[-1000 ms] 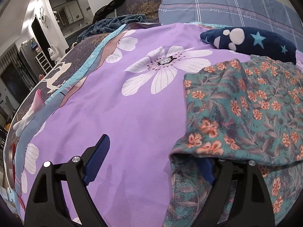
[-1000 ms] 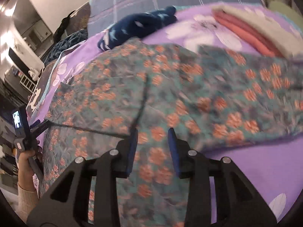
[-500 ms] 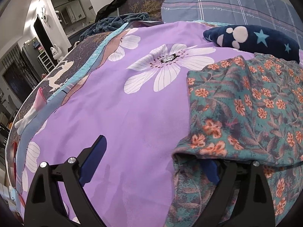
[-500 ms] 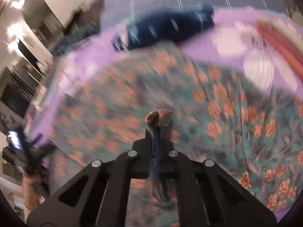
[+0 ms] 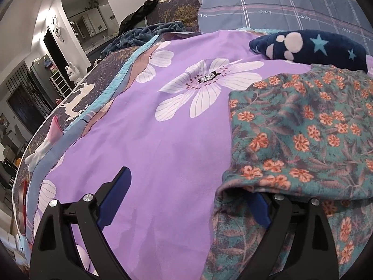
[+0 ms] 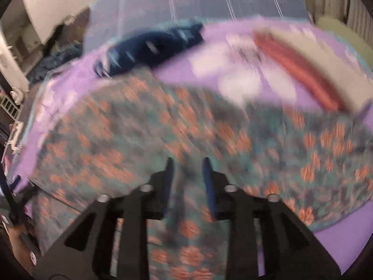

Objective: Fold small clothes

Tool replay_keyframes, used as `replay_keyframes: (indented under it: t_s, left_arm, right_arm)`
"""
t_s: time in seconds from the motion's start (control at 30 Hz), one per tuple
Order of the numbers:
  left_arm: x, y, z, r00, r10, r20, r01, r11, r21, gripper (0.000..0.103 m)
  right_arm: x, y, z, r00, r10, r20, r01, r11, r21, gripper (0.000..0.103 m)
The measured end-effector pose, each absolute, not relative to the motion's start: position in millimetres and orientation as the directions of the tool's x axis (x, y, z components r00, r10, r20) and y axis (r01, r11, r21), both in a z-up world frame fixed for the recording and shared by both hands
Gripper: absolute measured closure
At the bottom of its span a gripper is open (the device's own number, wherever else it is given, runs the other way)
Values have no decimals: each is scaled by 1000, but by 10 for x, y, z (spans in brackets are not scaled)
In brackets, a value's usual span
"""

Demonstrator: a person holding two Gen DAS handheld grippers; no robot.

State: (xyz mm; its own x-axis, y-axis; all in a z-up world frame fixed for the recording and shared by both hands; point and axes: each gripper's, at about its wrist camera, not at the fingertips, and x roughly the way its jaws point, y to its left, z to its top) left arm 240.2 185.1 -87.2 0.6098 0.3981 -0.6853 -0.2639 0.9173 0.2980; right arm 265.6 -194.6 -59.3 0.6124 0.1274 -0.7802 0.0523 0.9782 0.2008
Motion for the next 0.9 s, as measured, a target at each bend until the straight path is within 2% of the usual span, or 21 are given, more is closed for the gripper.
replay_keyframes:
  t_s: [0.07, 0.13, 0.2, 0.3, 0.37, 0.43, 0.53, 0.6, 0.63, 0.7, 0.8, 0.83, 0.87, 0.9]
  left_arm:
    - [2312, 1870, -796, 636, 340, -693, -239, 941, 241, 15]
    - [2188, 1905, -709, 673, 238, -701, -194, 970, 144, 28]
    - [2083, 1933, -626, 700, 140, -700, -135, 989, 62, 52]
    - [2030, 2045, -518, 703, 43, -710, -102, 994, -40, 73]
    - [2018, 2209, -423, 709, -58, -703, -95, 980, -177, 75]
    - [2075, 2347, -361, 724, -101, -683, -121, 955, -270, 75]
    - [2318, 2300, -482, 687, -75, -723, -124, 968, -217, 73]
    - [2481, 2287, -713, 620, -107, -777, -120, 966, -229, 63]
    - [2510, 2295, -814, 601, -131, -789, -123, 959, -254, 62]
    - [2501, 2307, -991, 603, -168, -780, -112, 950, -291, 61]
    - [2471, 2282, -1035, 630, -162, -760, -81, 959, -272, 60]
    - [2474, 2254, -1029, 633, -152, -759, -76, 964, -256, 61]
    - [2474, 2236, -1033, 636, -146, -758, -73, 966, -247, 61]
    - [2457, 2236, -1025, 638, -145, -756, -72, 967, -246, 61]
  right_arm:
    - [2724, -1658, -347, 640, 157, -752, -49, 985, 164, 64]
    - [2817, -1290, -150, 644, 215, -734, -169, 976, 138, 55]
    - [2943, -877, -23, 616, 289, -733, -287, 949, 133, 51]
    - [3154, -285, 36, 554, 359, -751, -414, 902, 125, 51]
    - [3284, 43, -3, 509, 382, -771, -448, 883, 141, 51]
    - [3502, 378, -59, 449, 411, -794, -470, 864, 182, 51]
    - [3797, 850, -216, 387, 399, -831, -504, 846, 172, 51]
    - [3933, 1101, -324, 359, 373, -855, -527, 838, 145, 51]
    - [3967, 1187, -388, 348, 365, -864, -539, 832, 134, 51]
    - [4034, 1359, -515, 330, 343, -880, -564, 819, 108, 50]
    - [4151, 1596, -724, 283, 322, -903, -590, 801, 101, 39]
    - [4162, 1630, -781, 262, 322, -910, -597, 794, 110, 39]
    - [4175, 1704, -840, 243, 321, -915, -607, 787, 114, 40]
    - [4147, 1811, -888, 236, 310, -921, -626, 773, 100, 62]
